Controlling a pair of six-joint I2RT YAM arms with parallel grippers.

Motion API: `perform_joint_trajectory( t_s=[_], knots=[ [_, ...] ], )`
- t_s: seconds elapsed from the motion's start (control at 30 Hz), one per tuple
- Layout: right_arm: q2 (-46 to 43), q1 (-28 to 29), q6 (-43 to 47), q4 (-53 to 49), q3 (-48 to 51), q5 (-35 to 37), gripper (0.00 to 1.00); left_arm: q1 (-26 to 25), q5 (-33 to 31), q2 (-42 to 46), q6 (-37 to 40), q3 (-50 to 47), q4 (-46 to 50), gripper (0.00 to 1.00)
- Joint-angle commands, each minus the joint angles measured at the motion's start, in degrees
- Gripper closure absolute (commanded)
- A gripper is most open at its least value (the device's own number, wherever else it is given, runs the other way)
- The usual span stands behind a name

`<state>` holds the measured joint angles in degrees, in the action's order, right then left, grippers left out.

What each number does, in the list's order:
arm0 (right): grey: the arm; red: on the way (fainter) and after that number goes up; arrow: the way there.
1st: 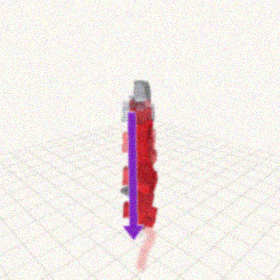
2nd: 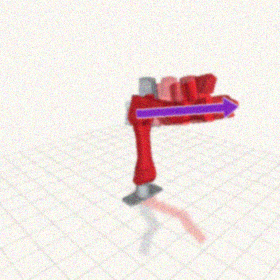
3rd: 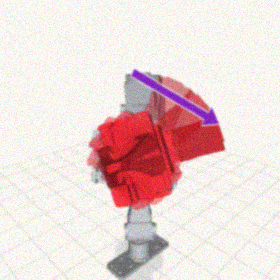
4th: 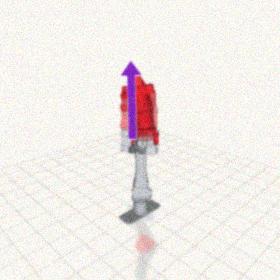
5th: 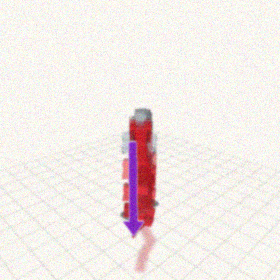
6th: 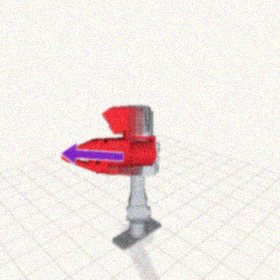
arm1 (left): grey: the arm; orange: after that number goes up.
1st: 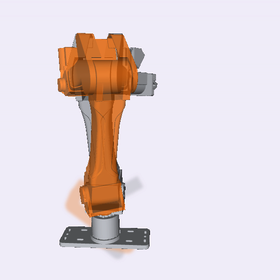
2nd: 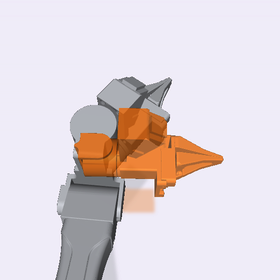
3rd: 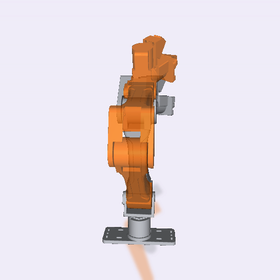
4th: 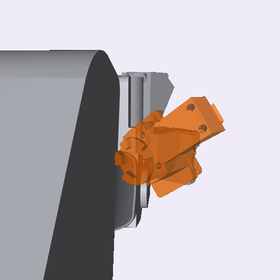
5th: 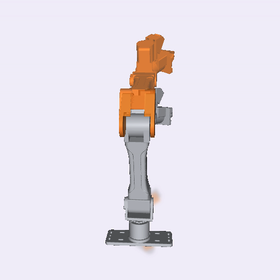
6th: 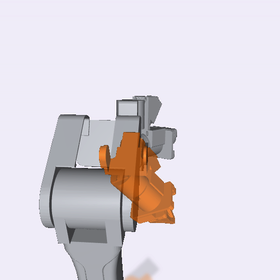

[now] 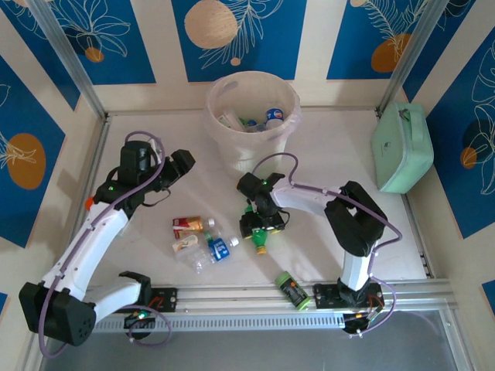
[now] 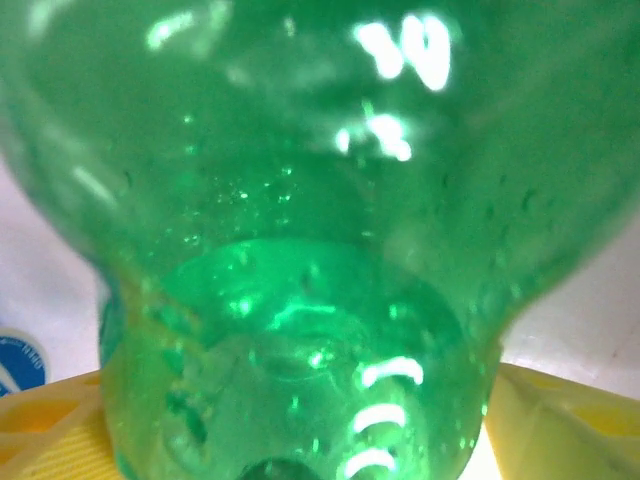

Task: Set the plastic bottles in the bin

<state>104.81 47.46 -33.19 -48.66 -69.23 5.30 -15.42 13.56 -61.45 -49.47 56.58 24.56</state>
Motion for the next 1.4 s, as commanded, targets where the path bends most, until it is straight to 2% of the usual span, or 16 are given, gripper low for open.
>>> perform_joint_trajectory(
  t_s=[0.0, 0.27, 0.63, 0.8, 0.93, 1.07, 1.23, 1.37],
  knots=[
    [2.56, 0.95, -0.55, -3.34, -2.88, 2.84, 0.21, 0.83, 1.29, 0.71, 0.24, -0.49, -0.09, 0.22],
    [3.20, 1.71, -1.35, -4.87, -4.23, 4.65, 0.34, 1.07, 1.29, 1.16, 0.61, -0.96, 0.43, 0.22],
    [-3.42, 5.22, -3.02, -8.24, -6.33, 9.64, 0.40, 1.33, 1.03, 2.04, 1.21, -1.12, 1.67, 0.22],
    [-8.47, 6.48, -2.44, -12.53, -11.43, 11.94, 0.41, 1.47, 0.29, 2.65, 2.33, -0.60, 3.25, 0.21],
    [-12.66, 6.86, -0.52, -14.30, -18.59, 12.06, 0.41, 1.53, -0.37, 3.08, 3.41, -0.53, 5.15, 0.20],
    [-13.66, 5.86, 2.81, -15.69, -30.52, 11.79, 0.41, 1.53, -0.89, 3.69, 4.07, -0.85, 6.53, 0.20],
    [-10.33, 1.30, 6.13, -17.84, -48.36, 9.80, 0.41, 1.53, -0.84, 3.97, 5.28, -0.92, 8.09, 0.20],
    [-4.11, -3.26, 6.46, -21.08, -63.95, 9.03, 0.40, 1.47, -0.80, 3.86, 6.34, -1.19, 9.17, 0.20]
  ],
)
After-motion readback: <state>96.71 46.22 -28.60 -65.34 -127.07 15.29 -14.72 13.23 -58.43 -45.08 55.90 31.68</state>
